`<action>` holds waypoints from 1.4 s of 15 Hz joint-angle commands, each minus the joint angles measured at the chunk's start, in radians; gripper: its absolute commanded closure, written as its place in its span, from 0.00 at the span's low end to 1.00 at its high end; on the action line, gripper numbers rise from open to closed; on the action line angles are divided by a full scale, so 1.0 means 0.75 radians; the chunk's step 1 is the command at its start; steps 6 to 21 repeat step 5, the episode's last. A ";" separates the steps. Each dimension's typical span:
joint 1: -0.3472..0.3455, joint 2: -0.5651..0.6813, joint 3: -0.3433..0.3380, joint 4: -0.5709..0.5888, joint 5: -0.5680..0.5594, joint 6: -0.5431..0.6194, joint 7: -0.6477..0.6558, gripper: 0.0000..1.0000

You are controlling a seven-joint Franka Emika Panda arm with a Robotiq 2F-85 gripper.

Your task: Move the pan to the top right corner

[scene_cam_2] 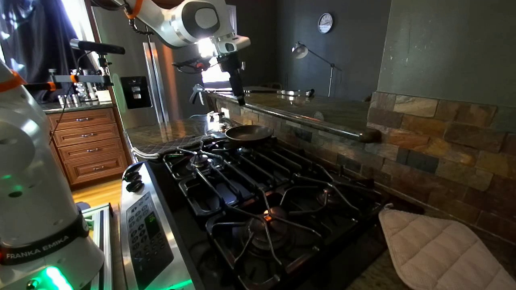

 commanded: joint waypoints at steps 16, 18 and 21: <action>-0.024 -0.010 0.022 -0.004 0.002 -0.003 -0.002 0.00; -0.024 -0.010 0.022 -0.004 0.002 -0.003 -0.002 0.00; -0.024 -0.010 0.022 -0.004 0.002 -0.003 -0.002 0.00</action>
